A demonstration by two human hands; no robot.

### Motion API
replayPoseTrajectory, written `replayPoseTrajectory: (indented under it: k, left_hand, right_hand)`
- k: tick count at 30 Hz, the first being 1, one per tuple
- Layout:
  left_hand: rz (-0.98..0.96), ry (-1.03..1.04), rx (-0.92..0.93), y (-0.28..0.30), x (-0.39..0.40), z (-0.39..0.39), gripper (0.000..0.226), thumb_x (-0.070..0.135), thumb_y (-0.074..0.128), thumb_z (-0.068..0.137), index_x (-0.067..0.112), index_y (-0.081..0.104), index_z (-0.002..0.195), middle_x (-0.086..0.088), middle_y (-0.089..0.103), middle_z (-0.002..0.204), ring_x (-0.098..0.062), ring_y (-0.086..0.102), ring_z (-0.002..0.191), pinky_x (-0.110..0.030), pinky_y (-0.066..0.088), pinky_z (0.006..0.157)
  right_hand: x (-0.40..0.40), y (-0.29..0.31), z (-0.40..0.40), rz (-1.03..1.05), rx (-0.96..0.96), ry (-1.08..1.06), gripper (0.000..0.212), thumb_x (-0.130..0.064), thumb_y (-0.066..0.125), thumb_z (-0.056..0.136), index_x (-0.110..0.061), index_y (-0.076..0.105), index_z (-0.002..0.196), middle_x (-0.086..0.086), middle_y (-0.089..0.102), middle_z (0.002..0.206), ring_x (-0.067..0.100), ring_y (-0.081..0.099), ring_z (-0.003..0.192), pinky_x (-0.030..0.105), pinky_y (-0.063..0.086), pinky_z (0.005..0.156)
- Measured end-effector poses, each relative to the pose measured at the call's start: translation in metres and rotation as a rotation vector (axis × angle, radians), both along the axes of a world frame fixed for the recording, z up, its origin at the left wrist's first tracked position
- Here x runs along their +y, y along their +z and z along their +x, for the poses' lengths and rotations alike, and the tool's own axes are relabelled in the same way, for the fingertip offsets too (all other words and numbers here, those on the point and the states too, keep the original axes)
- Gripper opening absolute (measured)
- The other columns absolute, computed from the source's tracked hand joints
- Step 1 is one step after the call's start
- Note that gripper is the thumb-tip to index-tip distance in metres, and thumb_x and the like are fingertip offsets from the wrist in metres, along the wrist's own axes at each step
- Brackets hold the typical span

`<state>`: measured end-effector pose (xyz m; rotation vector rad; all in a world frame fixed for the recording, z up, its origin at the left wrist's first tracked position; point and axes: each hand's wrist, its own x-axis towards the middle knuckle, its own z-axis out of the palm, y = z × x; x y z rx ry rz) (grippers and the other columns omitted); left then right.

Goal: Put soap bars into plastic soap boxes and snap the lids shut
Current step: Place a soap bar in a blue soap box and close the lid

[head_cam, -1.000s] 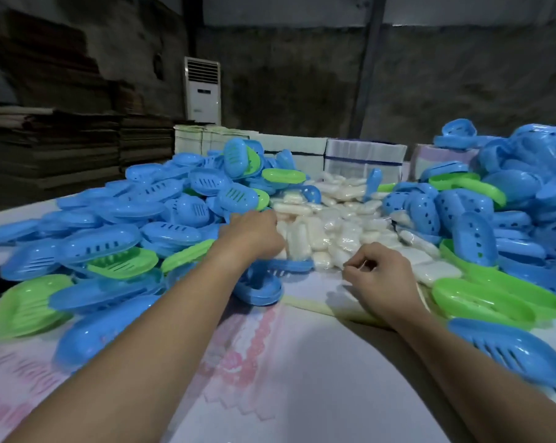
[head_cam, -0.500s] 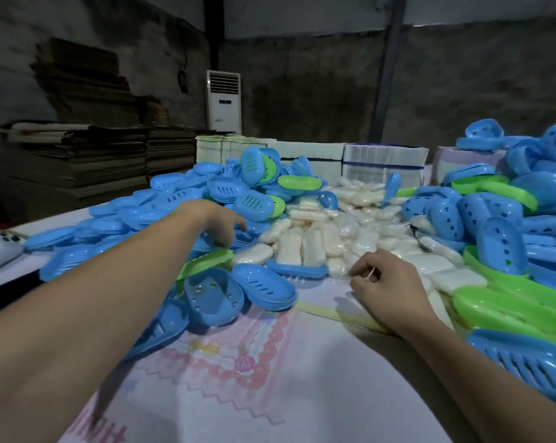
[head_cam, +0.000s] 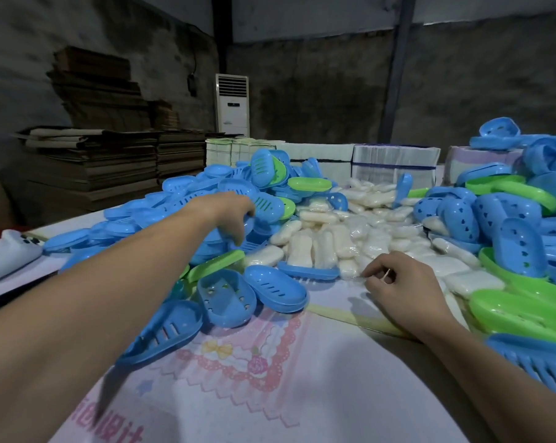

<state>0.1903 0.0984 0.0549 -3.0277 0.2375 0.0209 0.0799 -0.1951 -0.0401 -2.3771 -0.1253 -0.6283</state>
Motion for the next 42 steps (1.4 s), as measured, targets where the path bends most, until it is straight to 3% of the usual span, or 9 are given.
replayPoseTrajectory:
  k: [5,10,15,23,27,32,36,39,42]
  left_hand:
    - [-0.795,-0.291,-0.176,0.005,-0.058,-0.034,0.071,0.043,0.082,0.080,0.027,0.056,0.144,0.014,0.061,0.125,-0.007,0.061,0.104,-0.017,0.044,0.079]
    - [-1.815,-0.147,0.241,-0.024,-0.123,-0.072,0.021,0.048,0.069,0.093,0.031,0.071,0.105,0.008,0.066,0.095,-0.016,0.066,0.083,-0.029,0.058,0.054]
    - [-2.378,0.110,0.516,-0.049,-0.145,-0.078,0.058,0.065,0.060,0.091,0.013,0.063,0.118,-0.014,0.067,0.112,-0.034,0.073,0.096,-0.042,0.061,0.054]
    - [-2.413,0.202,0.510,-0.053,-0.142,-0.082,0.076,0.076,0.042,0.092,0.013,0.052,0.133,-0.021,0.068,0.105,-0.034,0.072,0.075,-0.038,0.063,0.059]
    - [-2.396,0.206,0.506,-0.055,-0.145,-0.087,0.057,0.075,0.047,0.090,0.020,0.059,0.102,-0.011,0.072,0.082,-0.024,0.073,0.053,-0.033,0.061,0.049]
    - [-2.438,0.255,0.522,-0.057,-0.143,-0.086,0.057,0.074,0.051,0.089,0.018,0.057,0.094,-0.010,0.072,0.057,-0.021,0.071,0.047,-0.034,0.059,0.046]
    - [-2.433,0.297,0.508,-0.058,-0.143,-0.082,0.061,0.075,0.052,0.087,0.016,0.059,0.101,-0.016,0.067,0.092,-0.026,0.072,0.065,-0.034,0.060,0.053]
    - [-2.432,0.316,0.494,-0.058,-0.142,-0.082,0.058,0.074,0.051,0.090,0.018,0.061,0.099,-0.014,0.065,0.094,-0.026,0.066,0.077,-0.036,0.059,0.058]
    - [-2.433,0.311,0.510,-0.059,-0.142,-0.084,0.059,0.068,0.053,0.093,0.018,0.062,0.123,-0.010,0.064,0.101,-0.025,0.065,0.084,-0.038,0.057,0.063]
  right_hand:
    - [-0.006,0.002,0.000,0.050,-0.004,-0.058,0.019,-0.014,0.065,0.080,-0.033,0.065,0.076,-0.010,0.061,0.077,0.008,0.056,0.074,0.029,0.043,0.064]
    - [-0.016,0.005,0.002,-0.012,0.063,-0.162,0.024,-0.019,0.066,0.081,-0.027,0.067,0.103,-0.007,0.059,0.090,0.021,0.055,0.090,0.036,0.046,0.079]
    - [-0.018,0.000,0.006,-0.171,0.142,-0.192,0.042,-0.029,0.064,0.083,-0.028,0.059,0.125,0.001,0.056,0.111,0.025,0.047,0.113,0.040,0.044,0.094]
    - [-0.008,0.005,0.014,-0.293,0.230,-0.232,0.061,-0.051,0.045,0.094,-0.042,0.025,0.151,0.014,0.048,0.135,0.037,0.038,0.122,0.046,0.034,0.102]
    - [-0.002,0.020,0.038,-0.361,0.319,-0.265,0.063,-0.064,0.029,0.096,-0.048,0.008,0.154,0.019,0.039,0.146,0.043,0.030,0.134,0.051,0.028,0.108]
    - [0.005,0.026,0.075,-0.396,0.455,-0.295,0.067,-0.068,0.034,0.094,-0.037,0.022,0.153,0.016,0.045,0.148,0.040,0.038,0.135,0.050,0.032,0.109]
    - [0.006,0.023,0.083,-0.241,0.363,-0.396,0.065,-0.059,0.049,0.090,-0.028,0.033,0.145,0.014,0.060,0.131,0.037,0.054,0.119,0.045,0.048,0.093]
    - [0.000,0.025,0.079,-0.288,0.361,-0.432,0.066,-0.052,0.053,0.086,-0.020,0.038,0.141,0.011,0.061,0.129,0.034,0.057,0.115,0.040,0.045,0.081]
    - [-0.009,0.032,0.065,-0.232,0.302,-0.404,0.060,-0.048,0.059,0.085,-0.019,0.049,0.136,0.009,0.062,0.128,0.030,0.057,0.115,0.037,0.042,0.080]
